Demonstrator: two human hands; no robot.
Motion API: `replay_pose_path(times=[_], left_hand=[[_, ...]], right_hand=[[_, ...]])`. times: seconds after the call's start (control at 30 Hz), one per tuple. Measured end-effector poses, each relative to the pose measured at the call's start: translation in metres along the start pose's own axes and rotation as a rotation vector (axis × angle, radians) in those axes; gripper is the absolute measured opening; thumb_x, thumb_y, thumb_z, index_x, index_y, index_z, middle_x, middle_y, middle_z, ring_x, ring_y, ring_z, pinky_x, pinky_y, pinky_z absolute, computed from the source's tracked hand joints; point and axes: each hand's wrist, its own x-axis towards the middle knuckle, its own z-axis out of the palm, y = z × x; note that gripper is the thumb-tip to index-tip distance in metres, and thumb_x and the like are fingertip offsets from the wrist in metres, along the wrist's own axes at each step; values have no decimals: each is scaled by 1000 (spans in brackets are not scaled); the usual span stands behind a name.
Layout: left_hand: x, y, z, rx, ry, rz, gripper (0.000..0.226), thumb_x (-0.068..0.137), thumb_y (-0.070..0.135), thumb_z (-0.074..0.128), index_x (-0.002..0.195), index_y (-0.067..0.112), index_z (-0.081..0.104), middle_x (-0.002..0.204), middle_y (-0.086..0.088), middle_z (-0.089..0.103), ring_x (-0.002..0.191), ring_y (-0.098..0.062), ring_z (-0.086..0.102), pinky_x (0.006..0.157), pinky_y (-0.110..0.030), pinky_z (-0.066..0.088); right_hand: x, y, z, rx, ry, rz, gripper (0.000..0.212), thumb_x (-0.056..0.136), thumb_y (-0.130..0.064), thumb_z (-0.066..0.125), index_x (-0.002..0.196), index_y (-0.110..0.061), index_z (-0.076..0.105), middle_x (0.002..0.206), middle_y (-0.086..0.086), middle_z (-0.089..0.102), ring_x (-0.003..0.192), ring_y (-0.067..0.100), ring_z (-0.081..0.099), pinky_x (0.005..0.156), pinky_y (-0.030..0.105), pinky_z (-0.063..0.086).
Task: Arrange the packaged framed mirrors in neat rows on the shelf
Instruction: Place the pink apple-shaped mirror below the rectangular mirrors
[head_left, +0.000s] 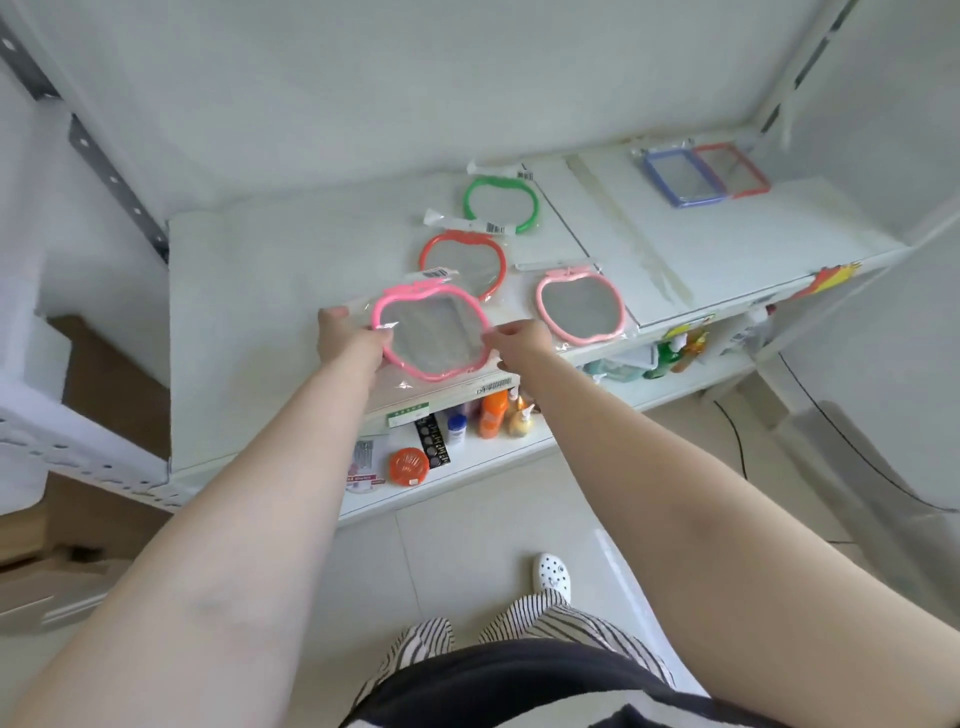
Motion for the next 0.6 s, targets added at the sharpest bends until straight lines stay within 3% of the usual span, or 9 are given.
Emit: replay_pose_path(times=[0.07,0.2,0.27,0.4,0.6], left_hand=[[-10,4,8,-50,-50,4,64,80,-9,66,135,6,37,108,-13,59,87,-26,62,72,-38,57],[-28,8,38,-123,-168,-38,52,81,-8,67,129,-4,46,109,-19,64,77,-24,64,72,-37,59],[-37,9,58,-118,-251,-45,41,83,-7,66,122,-4,55,98,-14,66,67,-17,62,65,-30,59],[-56,8,108,-75,-368,-51,34,86,-7,62,119,0,59,86,-7,64,67,-16,61,57,-26,55],[-99,-2,214,72,-500,-67,43,82,-12,62,118,11,62,109,-12,66,76,-19,65,63,-28,58]], right_hand=[[-4,6,-14,97,34,35,26,83,-15,69,109,-8,67,69,1,56,61,17,54,80,37,58],[-12,18,-51,248,68,92,30,82,-4,69,111,-4,62,69,9,61,51,18,58,50,22,56],[-13,25,-73,297,97,108,31,82,-2,69,113,-1,61,70,10,62,49,15,60,49,21,57],[-14,41,-127,390,178,120,31,83,0,69,113,0,61,71,9,63,57,16,62,58,26,59],[-12,86,-226,471,331,147,33,82,3,69,114,1,60,78,10,62,59,18,63,49,22,58]])
